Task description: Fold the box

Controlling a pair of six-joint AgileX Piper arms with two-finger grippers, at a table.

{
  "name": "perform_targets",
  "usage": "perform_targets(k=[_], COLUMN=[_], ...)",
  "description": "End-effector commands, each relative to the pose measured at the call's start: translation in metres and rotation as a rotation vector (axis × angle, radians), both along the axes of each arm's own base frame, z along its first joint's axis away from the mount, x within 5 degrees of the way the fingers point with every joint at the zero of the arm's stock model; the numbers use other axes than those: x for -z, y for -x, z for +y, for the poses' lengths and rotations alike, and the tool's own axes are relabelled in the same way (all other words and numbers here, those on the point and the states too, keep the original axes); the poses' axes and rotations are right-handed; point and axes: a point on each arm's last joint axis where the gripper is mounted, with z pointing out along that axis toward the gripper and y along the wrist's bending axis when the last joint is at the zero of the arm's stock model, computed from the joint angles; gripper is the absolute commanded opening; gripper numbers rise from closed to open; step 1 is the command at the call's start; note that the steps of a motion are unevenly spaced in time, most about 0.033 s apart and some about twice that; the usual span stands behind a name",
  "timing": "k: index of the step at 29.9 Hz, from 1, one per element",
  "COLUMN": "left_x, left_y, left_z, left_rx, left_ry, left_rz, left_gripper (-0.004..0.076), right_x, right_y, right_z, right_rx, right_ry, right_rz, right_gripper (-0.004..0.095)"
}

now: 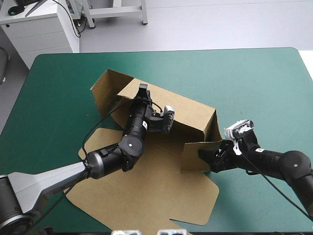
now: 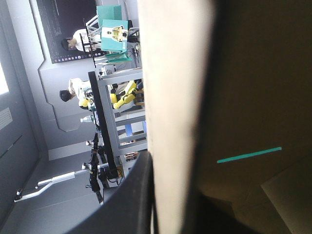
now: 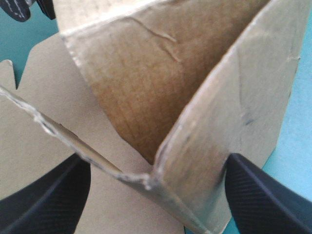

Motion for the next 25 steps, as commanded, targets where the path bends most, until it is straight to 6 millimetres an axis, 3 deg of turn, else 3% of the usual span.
perform_targets(k=[1,10,18,25], left_x=[-0.022,-0.022,-0.022,-0.022], left_y=[0.0,0.0,0.0,0.0], left_z=[0.003,0.003,0.003,0.003], left_rx=[-0.011,-0.01,-0.005,-0.006], left_ry=[0.028,0.029,0.03,0.03], left_rz=[-0.078,-0.078,-0.076,-0.077], left_gripper=[0.0015,0.0015,0.0015,0.0015], right_x=[-0.012,-0.019,0.008,0.012], right_y=[-0.002,0.0,-0.021,-0.03], right_z=[0.011,0.038,0.049,0.047], right_rx=[0.056,0.135,0.191,0.266], right_ry=[0.0,-0.056,0.007,0.015], right_rz=[-0.078,-0.163,-0.102,-0.124], right_gripper=[0.0697,0.0697,0.066,0.0646])
